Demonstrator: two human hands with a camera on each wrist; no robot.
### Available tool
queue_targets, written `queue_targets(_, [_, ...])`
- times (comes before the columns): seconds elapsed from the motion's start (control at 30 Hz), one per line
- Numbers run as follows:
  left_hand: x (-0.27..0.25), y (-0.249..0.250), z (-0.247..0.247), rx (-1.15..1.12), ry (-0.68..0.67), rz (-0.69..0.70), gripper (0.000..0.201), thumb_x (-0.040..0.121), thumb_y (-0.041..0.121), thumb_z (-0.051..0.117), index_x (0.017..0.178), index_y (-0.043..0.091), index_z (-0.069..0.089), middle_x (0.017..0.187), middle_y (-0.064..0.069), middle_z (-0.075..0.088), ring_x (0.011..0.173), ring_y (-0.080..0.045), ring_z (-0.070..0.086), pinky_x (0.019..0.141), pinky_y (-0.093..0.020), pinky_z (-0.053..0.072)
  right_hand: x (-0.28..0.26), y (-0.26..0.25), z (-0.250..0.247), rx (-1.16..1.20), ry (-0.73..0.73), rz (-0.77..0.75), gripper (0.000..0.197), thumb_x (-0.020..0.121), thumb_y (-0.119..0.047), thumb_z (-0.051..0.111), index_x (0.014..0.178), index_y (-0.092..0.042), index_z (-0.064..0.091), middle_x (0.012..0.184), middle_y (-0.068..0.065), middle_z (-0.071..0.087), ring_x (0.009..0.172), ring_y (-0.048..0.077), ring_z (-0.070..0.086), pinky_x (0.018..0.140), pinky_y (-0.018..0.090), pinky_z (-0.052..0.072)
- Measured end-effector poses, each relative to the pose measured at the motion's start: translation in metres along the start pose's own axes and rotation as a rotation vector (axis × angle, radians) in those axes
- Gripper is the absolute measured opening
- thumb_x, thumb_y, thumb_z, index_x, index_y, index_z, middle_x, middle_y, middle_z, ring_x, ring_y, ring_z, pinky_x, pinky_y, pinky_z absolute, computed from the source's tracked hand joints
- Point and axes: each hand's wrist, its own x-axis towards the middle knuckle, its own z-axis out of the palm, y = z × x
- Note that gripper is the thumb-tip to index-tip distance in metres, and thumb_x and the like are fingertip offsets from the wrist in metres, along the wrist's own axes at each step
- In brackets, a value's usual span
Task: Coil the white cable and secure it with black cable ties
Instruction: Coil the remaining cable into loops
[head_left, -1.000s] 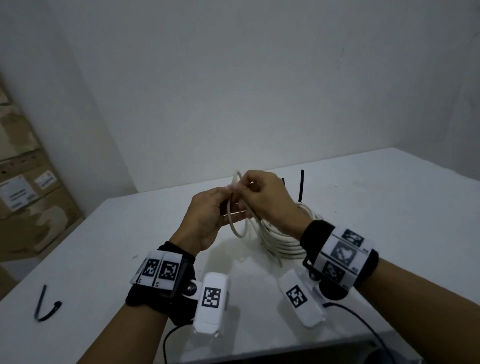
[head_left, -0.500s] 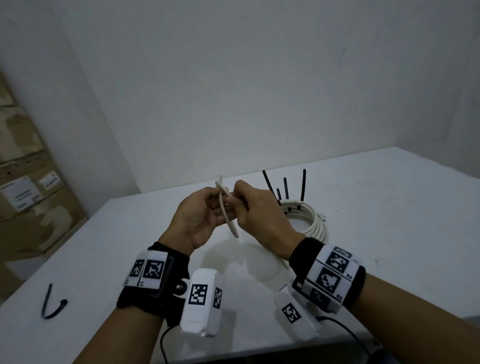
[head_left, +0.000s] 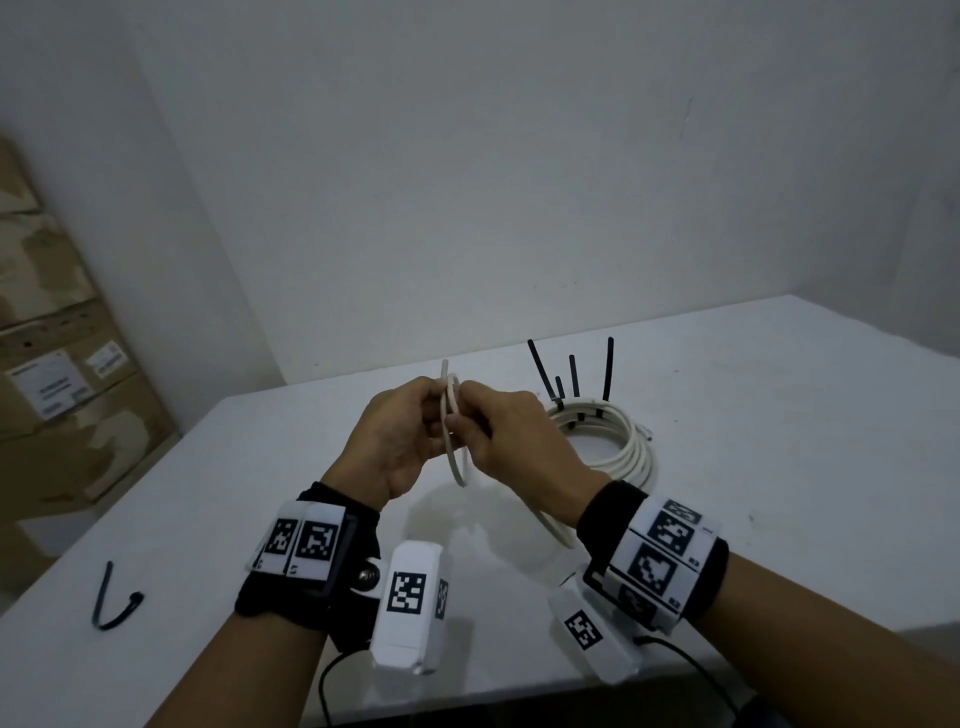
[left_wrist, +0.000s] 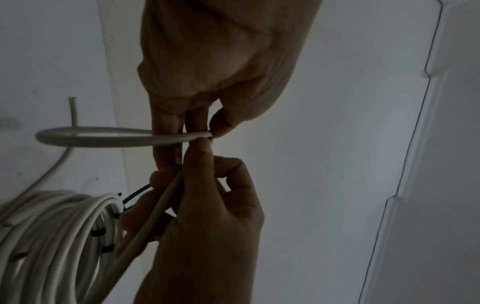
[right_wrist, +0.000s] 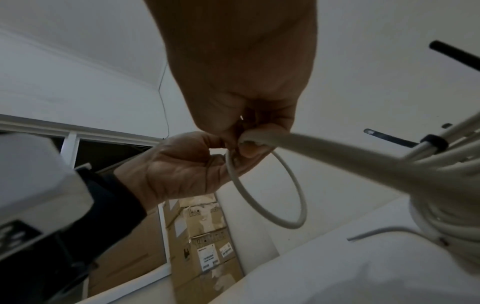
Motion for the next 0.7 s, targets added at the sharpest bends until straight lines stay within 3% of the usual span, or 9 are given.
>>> queue_targets(0.07, [0.000,0.000,-0.001,-0.001,-0.008,-0.007,0.026,0.095,0.010,0.044,0.089,0.001,0.068,0.074,-0.009,0.066,0.059,-0.017,0.061,0.052,-0.027,0.053,0.000,0.001,0.002,-0.068,0.004,-0.058,0.014,0.093,-0.017,0.052,0.087,-0.005,0.054,0.071,0.013,0.064,0.062,0.031,0.054,0.058,0.038,0.043])
queue_targets(0.13, [0.000,0.003,-0.002,-0.019,-0.012,-0.021,0.028,0.095,0.010,0.043,0.087,0.002,0.069,0.078,-0.010,0.067,0.065,-0.017,0.063,0.056,-0.026,0.053,-0.001,0.002,0.005,-0.117,-0.023,-0.105,0.017,0.094,-0.018,0.051,0.096,-0.002,0.057,0.079,0.015,0.065,0.067,0.035,0.057,0.060,0.040,0.044])
queue_targets(0.23, [0.000,0.007,-0.002,-0.110,-0.013,-0.026,0.028,0.096,0.010,0.041,0.088,0.000,0.066,0.073,-0.010,0.066,0.067,-0.019,0.067,0.059,-0.027,0.055,-0.002,-0.001,0.006,-0.137,-0.067,-0.129,0.022,0.095,-0.024,0.051,0.108,-0.007,0.055,0.086,0.011,0.064,0.075,0.032,0.058,0.063,0.038,0.044])
queue_targets(0.33, [0.000,0.016,-0.002,-0.259,0.030,0.017,0.026,0.099,0.010,0.035,0.092,0.001,0.058,0.054,0.000,0.048,0.048,-0.012,0.051,0.047,-0.021,0.050,-0.009,-0.008,0.005,-0.197,-0.058,-0.091,0.037,0.094,-0.039,0.051,0.126,-0.020,0.047,0.099,0.002,0.065,0.084,0.025,0.061,0.066,0.033,0.043])
queue_targets(0.37, [0.002,0.020,-0.003,-0.302,0.047,0.039,0.026,0.099,0.010,0.032,0.091,0.002,0.056,0.050,0.002,0.043,0.044,-0.011,0.045,0.043,-0.019,0.046,-0.014,-0.011,0.005,-0.208,-0.020,-0.084,0.037,0.093,-0.042,0.052,0.124,-0.022,0.046,0.098,0.001,0.064,0.082,0.024,0.062,0.065,0.032,0.042])
queue_targets(0.43, [0.004,0.029,-0.008,-0.336,0.070,0.086,0.027,0.100,0.010,0.030,0.088,0.005,0.054,0.047,0.005,0.037,0.042,-0.009,0.037,0.041,-0.019,0.038,-0.026,-0.018,0.007,-0.161,0.085,-0.063,0.029,0.093,-0.046,0.051,0.106,-0.020,0.045,0.073,-0.004,0.059,0.064,0.021,0.057,0.055,0.030,0.037])
queue_targets(0.53, [0.006,0.038,-0.018,-0.366,0.084,0.142,0.027,0.100,0.011,0.030,0.086,0.008,0.053,0.046,0.007,0.034,0.040,-0.008,0.033,0.039,-0.018,0.031,-0.043,-0.021,0.013,0.070,-0.013,0.210,0.036,0.091,-0.056,0.046,0.085,-0.020,0.039,0.052,-0.004,0.049,0.042,0.012,0.044,0.046,0.029,0.037])
queue_targets(0.63, [0.004,0.040,-0.028,-0.384,0.075,0.147,0.027,0.100,0.011,0.031,0.086,0.008,0.053,0.046,0.007,0.034,0.040,-0.007,0.032,0.038,-0.017,0.029,-0.057,-0.020,0.015,0.392,-0.220,0.534,0.046,0.089,-0.062,0.043,0.094,-0.016,0.042,0.071,0.007,0.066,0.039,0.012,0.054,0.035,0.020,0.037])
queue_targets(0.7, [0.001,0.039,-0.034,-0.400,0.070,0.142,0.027,0.100,0.011,0.031,0.086,0.008,0.053,0.047,0.007,0.034,0.041,-0.007,0.032,0.039,-0.017,0.028,-0.061,-0.011,0.018,0.546,-0.227,0.661,0.049,0.088,-0.064,0.044,0.097,-0.015,0.039,0.084,0.014,0.067,0.048,0.022,0.061,0.036,0.022,0.042])
